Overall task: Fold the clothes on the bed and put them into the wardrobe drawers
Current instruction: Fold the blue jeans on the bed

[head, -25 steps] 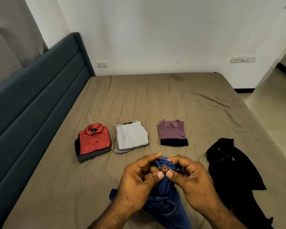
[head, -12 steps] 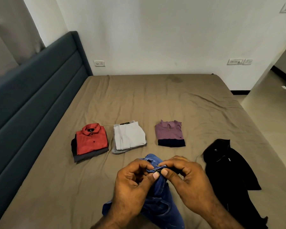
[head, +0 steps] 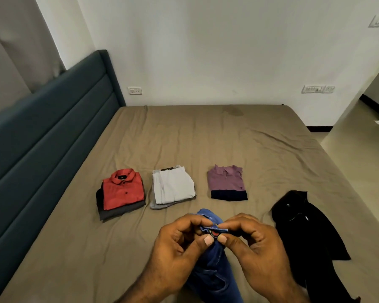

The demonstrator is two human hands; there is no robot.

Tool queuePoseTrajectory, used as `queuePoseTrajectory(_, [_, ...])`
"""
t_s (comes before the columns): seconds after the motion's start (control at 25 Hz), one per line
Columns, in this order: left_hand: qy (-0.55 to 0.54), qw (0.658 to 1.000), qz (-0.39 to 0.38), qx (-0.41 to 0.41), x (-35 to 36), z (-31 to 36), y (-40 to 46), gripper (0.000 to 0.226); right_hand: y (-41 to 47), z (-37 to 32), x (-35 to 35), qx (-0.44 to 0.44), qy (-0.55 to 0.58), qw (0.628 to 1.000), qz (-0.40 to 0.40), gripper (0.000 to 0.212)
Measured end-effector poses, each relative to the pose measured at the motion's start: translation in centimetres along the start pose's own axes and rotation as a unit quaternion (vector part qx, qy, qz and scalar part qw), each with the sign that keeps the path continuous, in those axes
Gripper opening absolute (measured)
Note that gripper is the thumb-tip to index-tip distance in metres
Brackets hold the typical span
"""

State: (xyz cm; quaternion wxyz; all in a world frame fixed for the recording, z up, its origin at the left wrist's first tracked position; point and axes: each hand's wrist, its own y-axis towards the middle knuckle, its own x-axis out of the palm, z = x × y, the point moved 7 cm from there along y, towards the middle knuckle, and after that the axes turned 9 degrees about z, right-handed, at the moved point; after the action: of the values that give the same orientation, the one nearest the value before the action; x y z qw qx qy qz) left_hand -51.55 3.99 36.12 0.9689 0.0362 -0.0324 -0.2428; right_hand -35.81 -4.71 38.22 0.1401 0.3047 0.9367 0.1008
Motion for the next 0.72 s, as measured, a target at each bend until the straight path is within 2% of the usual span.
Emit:
queuePoseTrajectory(0.28, [0.021,1.0,-0.021,0.005,0.5,0.0,0.9,0.017,0.2,0.8,-0.1,0.016,0.02,1.0,0.003,0.023])
queuePoseTrajectory(0.44, [0.044,0.997,0.022,0.064,0.2,0.5,0.2,0.014,0.2,2.0,0.8,0.103,0.06,0.991,-0.058,0.025])
queuePoseTrajectory(0.6, [0.061,0.991,0.059,0.103,-0.1,0.4,-0.4,0.013,-0.1,1.2,0.5,0.06,0.013,0.998,-0.006,0.021])
queuePoseTrajectory(0.72, [0.091,0.984,0.064,0.139,-0.4,0.8,-0.4,0.012,-0.4,1.7,0.7,0.12,0.072,0.99,0.017,0.019])
